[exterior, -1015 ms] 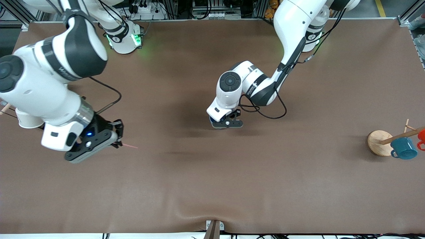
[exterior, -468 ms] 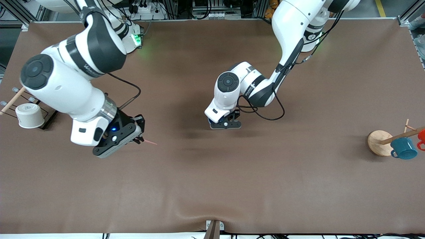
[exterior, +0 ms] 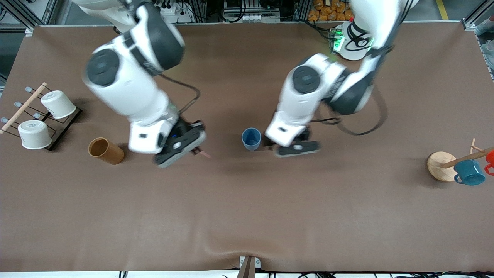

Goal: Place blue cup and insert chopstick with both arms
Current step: 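Carry the blue cup to mid-table while the right gripper lifts the chopstick, then release the blue cup and raise the left gripper away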

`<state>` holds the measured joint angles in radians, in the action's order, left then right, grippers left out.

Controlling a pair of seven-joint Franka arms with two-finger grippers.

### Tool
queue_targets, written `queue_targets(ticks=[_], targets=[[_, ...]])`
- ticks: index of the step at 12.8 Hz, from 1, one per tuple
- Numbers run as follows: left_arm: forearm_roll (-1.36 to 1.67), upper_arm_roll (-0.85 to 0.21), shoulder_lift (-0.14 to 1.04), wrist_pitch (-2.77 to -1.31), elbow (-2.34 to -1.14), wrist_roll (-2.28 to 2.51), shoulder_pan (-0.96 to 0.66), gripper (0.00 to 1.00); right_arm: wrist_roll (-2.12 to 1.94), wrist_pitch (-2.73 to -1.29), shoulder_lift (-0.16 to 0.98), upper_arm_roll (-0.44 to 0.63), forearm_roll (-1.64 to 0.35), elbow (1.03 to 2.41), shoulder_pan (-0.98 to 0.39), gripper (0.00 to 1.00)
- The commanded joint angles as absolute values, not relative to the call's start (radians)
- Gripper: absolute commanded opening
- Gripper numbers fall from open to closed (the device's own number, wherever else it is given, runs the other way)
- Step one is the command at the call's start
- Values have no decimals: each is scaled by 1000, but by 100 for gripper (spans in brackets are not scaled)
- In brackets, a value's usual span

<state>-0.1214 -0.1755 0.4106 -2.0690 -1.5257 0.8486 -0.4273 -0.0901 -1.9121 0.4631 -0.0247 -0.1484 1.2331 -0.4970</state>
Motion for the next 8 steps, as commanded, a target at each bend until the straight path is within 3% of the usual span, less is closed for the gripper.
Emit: queue_targets(ticks=[1, 8], targets=[[-141, -184, 306, -2016, -1546, 864, -336, 100, -11, -1937, 454, -17, -117, 1253, -552, 0], [-138, -186, 189, -1881, -1545, 706, -140, 100, 182, -2011, 465, -15, -92, 1296, -664, 0]])
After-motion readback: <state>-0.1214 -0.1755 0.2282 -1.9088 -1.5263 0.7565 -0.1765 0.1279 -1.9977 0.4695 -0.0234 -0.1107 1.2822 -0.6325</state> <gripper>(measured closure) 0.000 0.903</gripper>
